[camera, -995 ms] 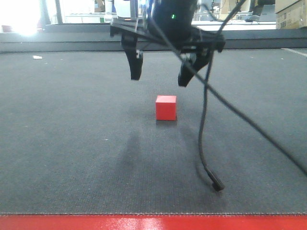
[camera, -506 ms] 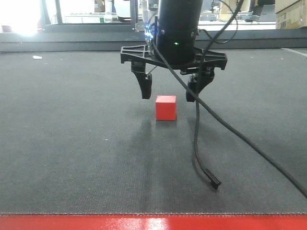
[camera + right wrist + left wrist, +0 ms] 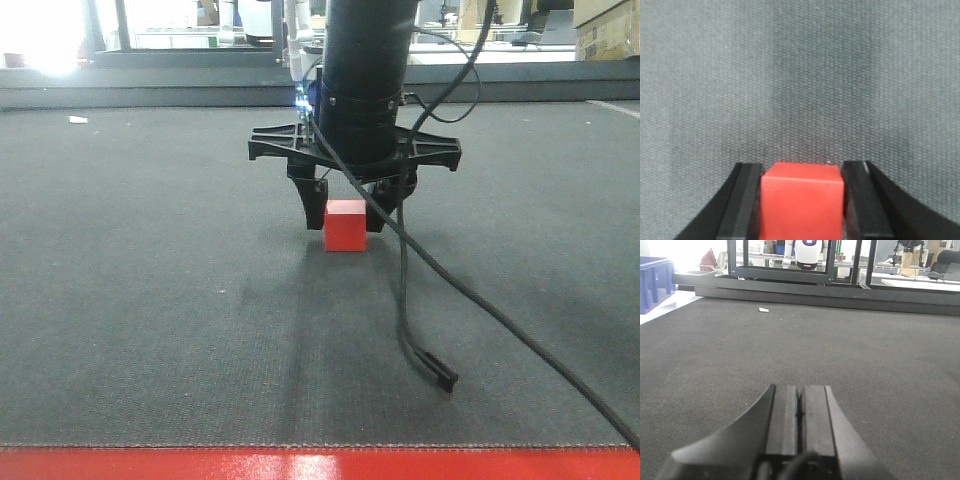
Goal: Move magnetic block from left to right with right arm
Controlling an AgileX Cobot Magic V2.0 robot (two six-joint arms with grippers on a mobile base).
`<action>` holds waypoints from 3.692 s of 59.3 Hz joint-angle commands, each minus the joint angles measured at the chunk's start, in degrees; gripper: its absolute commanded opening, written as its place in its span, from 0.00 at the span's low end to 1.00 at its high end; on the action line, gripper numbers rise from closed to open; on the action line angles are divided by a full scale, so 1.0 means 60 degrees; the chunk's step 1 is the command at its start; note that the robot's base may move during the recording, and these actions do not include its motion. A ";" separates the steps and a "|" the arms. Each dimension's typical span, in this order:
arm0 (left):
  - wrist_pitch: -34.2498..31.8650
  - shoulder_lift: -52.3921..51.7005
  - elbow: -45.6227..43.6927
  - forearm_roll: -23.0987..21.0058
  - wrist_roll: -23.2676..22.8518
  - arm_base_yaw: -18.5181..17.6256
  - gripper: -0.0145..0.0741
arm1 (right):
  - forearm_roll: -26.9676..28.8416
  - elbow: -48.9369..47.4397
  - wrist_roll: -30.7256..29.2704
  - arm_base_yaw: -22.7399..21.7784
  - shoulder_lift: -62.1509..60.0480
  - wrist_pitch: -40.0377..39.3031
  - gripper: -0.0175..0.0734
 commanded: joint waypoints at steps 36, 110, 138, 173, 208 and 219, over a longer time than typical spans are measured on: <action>-0.0881 -0.0130 0.0088 0.0000 -0.0063 0.0017 0.03 | 0.0378 0.0142 -0.3965 -0.1632 -0.3724 0.0621 0.37; -0.0881 -0.0130 0.0088 0.0000 -0.0063 0.0017 0.03 | 0.0943 0.9637 -0.5928 -0.2815 -1.6510 -0.3077 0.37; -0.0881 -0.0130 0.0088 0.0000 -0.0063 0.0017 0.03 | 0.0898 0.9606 -0.5928 -0.2815 -1.8595 -0.3010 0.37; -0.0881 -0.0130 0.0088 0.0000 -0.0063 0.0017 0.03 | 0.0898 0.9616 -0.5928 -0.2815 -1.8595 -0.2987 0.37; -0.0881 -0.0130 0.0088 0.0000 -0.0063 0.0038 0.03 | 0.0898 0.9616 -0.5928 -0.2815 -1.8595 -0.2987 0.37; -0.0881 -0.0130 0.0088 0.0000 -0.0063 0.0002 0.03 | 0.0898 0.9616 -0.5928 -0.2815 -1.8595 -0.2981 0.37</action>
